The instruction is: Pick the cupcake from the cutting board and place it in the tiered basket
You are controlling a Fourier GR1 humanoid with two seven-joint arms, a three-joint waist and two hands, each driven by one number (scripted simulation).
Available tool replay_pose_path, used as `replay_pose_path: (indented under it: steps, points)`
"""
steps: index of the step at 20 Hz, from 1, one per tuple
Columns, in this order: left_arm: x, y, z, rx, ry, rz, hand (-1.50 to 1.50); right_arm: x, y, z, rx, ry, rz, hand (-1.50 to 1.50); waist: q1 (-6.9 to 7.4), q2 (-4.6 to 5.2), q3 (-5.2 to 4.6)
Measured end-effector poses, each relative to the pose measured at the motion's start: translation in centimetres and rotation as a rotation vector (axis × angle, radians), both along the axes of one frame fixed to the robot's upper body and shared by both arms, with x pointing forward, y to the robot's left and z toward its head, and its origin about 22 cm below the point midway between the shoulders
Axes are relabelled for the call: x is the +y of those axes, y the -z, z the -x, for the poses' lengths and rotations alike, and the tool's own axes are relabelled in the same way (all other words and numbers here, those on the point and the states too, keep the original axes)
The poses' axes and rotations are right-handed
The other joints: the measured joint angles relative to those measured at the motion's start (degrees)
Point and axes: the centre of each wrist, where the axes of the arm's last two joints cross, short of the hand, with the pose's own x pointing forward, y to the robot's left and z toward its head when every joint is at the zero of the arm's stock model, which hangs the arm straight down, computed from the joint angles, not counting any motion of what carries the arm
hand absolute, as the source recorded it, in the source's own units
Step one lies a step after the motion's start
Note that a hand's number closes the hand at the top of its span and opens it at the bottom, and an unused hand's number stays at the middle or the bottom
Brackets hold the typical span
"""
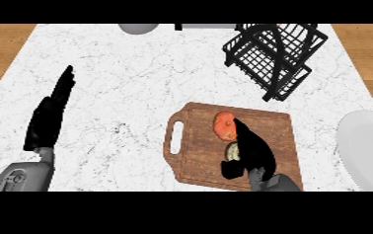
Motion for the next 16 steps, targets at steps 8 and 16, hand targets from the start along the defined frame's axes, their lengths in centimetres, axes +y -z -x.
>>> replay_pose_path:
  steps: [8, 16]
  points:
    - [0.1, 0.2, -0.4, -0.002, -0.005, -0.001, 0.00, 0.6, -0.2, 0.0, -0.035, -0.038, 0.007, 1.50, -0.25, -0.01, 0.05]
    - [-1.0, -1.0, -1.4, -0.011, 0.044, 0.002, 0.00, 2.3, -3.2, -5.0, -0.183, 0.117, 0.019, 1.50, 2.69, 1.28, 0.29]
